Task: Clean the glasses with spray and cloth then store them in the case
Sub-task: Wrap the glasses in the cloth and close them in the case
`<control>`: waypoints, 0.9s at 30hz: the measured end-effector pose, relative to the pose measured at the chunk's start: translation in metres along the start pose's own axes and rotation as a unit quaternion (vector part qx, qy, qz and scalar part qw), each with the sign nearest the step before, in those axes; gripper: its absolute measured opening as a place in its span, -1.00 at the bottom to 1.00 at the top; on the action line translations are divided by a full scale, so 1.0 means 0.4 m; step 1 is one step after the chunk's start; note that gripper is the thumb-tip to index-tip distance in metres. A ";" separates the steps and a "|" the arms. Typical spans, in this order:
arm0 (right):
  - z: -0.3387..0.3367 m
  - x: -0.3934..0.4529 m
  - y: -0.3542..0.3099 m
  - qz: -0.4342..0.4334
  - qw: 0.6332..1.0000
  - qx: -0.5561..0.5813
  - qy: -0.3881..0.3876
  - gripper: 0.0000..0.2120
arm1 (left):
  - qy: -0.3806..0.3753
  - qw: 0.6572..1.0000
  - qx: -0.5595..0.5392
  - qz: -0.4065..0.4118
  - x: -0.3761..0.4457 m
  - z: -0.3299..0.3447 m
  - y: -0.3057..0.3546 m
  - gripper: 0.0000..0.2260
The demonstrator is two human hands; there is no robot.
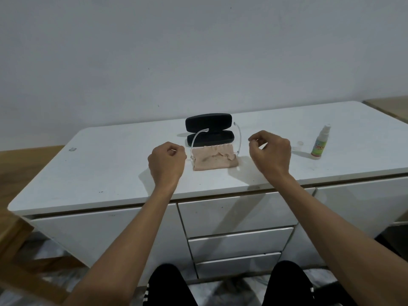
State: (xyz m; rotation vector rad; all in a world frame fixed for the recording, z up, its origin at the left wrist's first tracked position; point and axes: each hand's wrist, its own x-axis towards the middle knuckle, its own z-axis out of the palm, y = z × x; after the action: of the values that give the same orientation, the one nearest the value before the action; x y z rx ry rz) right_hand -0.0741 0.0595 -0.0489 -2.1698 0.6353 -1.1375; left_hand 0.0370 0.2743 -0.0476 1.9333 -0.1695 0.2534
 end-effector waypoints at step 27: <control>0.131 0.228 0.061 0.000 0.902 0.000 -0.432 -0.87 | -0.307 0.935 0.134 0.115 0.216 0.072 -0.010 -0.81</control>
State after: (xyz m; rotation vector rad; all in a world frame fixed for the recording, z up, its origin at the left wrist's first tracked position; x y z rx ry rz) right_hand 0.0141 -0.0020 -0.0386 -2.3630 0.2204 -0.0851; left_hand 0.1241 0.2494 -0.0392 2.2140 -0.8143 -0.1986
